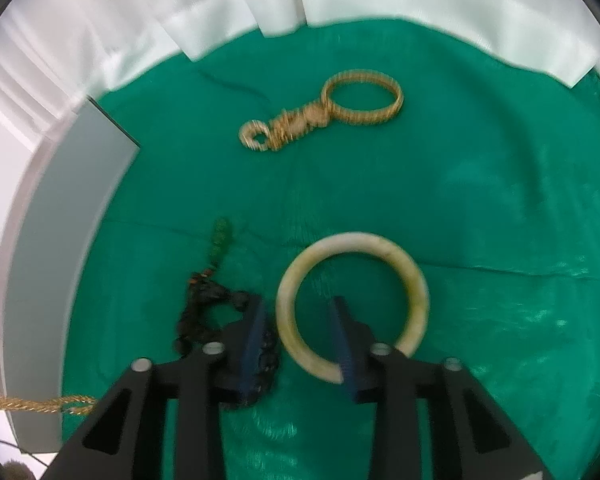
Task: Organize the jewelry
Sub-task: 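Grasp the white jade bangle with the right tool while the left tool holds the necklace, then lower the necklace and jade bangle into the white box and open both tools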
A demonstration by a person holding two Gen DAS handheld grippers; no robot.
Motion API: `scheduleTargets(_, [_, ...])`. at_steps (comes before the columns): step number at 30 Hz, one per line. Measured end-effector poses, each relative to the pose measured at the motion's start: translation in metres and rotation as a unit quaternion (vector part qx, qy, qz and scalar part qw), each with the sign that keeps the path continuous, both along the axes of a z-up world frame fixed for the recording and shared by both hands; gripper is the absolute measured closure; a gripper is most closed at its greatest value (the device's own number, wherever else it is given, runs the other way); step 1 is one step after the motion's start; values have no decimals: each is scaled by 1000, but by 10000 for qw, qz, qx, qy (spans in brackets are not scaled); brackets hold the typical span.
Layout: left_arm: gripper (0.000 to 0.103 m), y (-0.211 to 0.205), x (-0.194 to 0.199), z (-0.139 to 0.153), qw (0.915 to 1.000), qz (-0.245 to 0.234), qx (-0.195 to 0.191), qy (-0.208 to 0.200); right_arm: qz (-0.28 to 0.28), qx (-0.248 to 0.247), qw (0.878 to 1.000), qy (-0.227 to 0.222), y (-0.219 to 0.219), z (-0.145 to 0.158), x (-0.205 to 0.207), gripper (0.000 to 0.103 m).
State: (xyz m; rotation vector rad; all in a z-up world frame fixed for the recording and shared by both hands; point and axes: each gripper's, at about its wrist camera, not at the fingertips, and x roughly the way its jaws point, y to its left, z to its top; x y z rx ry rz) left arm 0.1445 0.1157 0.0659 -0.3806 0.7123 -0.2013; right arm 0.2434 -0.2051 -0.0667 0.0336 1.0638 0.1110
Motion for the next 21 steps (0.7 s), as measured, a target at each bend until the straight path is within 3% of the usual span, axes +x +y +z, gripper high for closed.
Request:
scheduleTargets(1, [98,3,0,2,10000,17,-47,5,71,23,10000,34,1,-1,1,92])
scheduleTargets(6, [98,27,-10,30,9992,77,-348,-194,156,131,9990,-396,-2,23,-16,93])
scheduleTargets(10, [98,58,-29,72,9971,272,-442,-564,513,548,9932,-887,6,75,-42,93])
scheduleTargets(15, [98,111,-53,110,9923,826,-257,-882,1253,948,9767,-1463,69,143,-60,93])
scheduleTargets(21, [98,168,-58,93,9876,1405,-116,-696,2151,1264,9549,-1611,169,166,-63,93])
